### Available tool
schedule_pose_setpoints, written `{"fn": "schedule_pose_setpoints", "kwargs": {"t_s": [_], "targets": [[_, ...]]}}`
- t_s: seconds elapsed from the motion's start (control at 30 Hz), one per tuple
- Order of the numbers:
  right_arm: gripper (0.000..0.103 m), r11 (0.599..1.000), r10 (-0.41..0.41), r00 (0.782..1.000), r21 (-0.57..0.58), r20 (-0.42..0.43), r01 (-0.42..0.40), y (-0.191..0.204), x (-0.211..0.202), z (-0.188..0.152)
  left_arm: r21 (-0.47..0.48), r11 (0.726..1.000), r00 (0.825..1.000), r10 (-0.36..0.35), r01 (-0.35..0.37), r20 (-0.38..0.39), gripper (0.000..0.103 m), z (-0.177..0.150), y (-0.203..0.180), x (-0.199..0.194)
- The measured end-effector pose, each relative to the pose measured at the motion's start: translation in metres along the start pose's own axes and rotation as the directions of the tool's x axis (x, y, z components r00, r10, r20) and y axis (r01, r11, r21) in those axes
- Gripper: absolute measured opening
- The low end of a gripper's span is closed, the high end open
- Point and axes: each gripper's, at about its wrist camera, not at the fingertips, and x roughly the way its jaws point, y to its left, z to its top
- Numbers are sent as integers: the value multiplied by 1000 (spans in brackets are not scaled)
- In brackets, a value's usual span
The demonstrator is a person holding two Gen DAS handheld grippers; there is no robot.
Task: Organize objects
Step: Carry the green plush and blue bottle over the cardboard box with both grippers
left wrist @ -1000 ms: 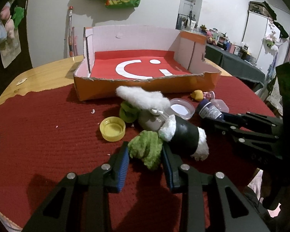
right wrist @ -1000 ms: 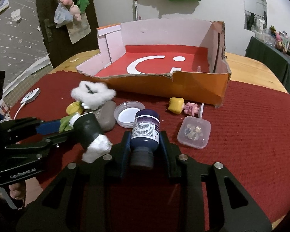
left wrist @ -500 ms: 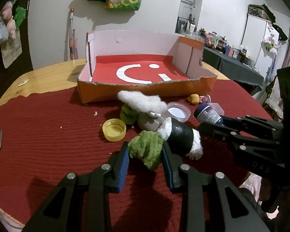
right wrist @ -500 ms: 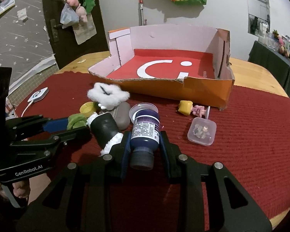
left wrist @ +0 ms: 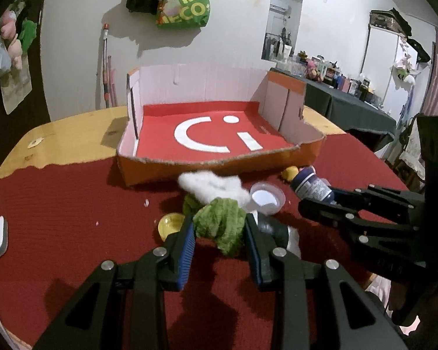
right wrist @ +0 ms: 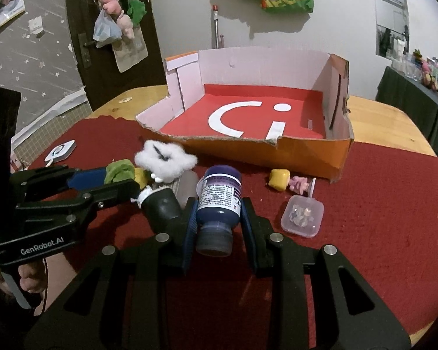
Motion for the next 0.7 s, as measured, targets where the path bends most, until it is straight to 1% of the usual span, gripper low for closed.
{"fn": "schedule_pose_setpoints", "kwargs": {"t_s": [0.23, 0.47, 0.7], "targets": [[28, 1000, 5, 1000, 5, 12, -5, -3, -2, 9, 6, 1000, 1000, 0, 0, 13, 34, 12, 1, 1], [28, 1000, 6, 1000, -1, 26, -6, -5, -3, 19, 0, 1000, 1000, -19, 19, 6, 34, 22, 2, 6], [28, 1000, 13, 999, 1, 37, -14, -9, -1, 34, 14, 999, 999, -29, 29, 22, 34, 42, 4, 6]]}}
